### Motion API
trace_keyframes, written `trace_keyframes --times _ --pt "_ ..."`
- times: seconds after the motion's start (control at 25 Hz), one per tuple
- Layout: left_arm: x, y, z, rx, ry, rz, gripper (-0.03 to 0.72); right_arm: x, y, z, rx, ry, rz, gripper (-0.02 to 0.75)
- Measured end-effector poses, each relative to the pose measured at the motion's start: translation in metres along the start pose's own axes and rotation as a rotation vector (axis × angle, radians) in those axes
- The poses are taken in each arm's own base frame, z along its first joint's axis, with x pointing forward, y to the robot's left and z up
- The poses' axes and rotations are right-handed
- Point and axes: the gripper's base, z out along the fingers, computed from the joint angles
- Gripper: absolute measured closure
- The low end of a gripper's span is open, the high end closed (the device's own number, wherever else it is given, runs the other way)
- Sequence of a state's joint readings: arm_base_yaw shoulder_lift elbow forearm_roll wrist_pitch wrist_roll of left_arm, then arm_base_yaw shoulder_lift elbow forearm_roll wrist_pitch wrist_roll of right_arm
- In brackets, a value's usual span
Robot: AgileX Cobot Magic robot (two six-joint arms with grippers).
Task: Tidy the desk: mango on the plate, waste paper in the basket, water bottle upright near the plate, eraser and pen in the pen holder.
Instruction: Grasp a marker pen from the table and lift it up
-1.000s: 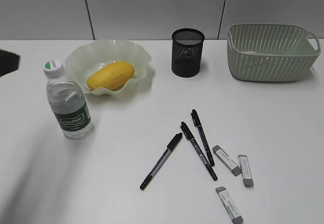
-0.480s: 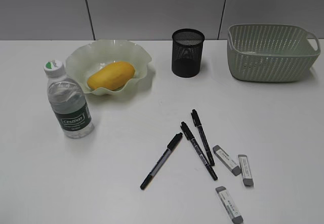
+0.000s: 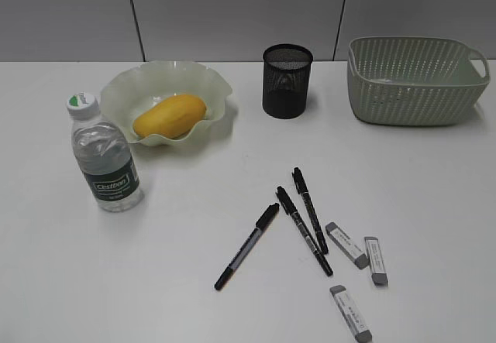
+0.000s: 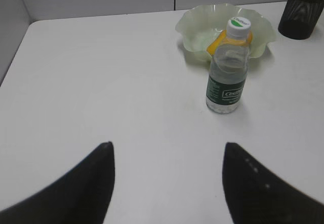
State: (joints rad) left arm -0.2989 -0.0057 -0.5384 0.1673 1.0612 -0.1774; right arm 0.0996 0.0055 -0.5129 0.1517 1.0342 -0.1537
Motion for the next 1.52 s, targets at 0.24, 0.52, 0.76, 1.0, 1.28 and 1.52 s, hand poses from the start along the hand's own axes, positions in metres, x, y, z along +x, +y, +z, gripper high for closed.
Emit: trace_keyframes --times 0.24,0.52,0.76,1.0,1.28,1.52 --pt "0.0 0.0 0.0 -0.029 0.0 -0.013 0.189 -0.024 -0.005 0.033 -0.018 0.136 0.037 0.315" --pt "0.0 -0.001 -0.001 -0.072 -0.004 -0.034 0.189 -0.05 -0.015 0.125 -0.079 0.392 0.073 0.315" --pt "0.0 -0.001 -0.001 -0.07 -0.005 -0.035 0.189 -0.058 0.003 0.211 -0.198 0.576 0.023 0.315" --pt "0.0 -0.001 -0.001 -0.07 -0.005 -0.035 0.19 -0.056 0.049 0.309 -0.229 0.698 0.045 0.315" --pt "0.0 -0.001 -0.001 -0.069 -0.005 -0.035 0.189 -0.032 0.075 0.404 -0.21 0.901 0.051 0.315" --pt "0.0 -0.001 -0.001 -0.069 -0.005 -0.035 0.189 -0.028 0.096 0.433 -0.197 0.92 0.003 0.317"
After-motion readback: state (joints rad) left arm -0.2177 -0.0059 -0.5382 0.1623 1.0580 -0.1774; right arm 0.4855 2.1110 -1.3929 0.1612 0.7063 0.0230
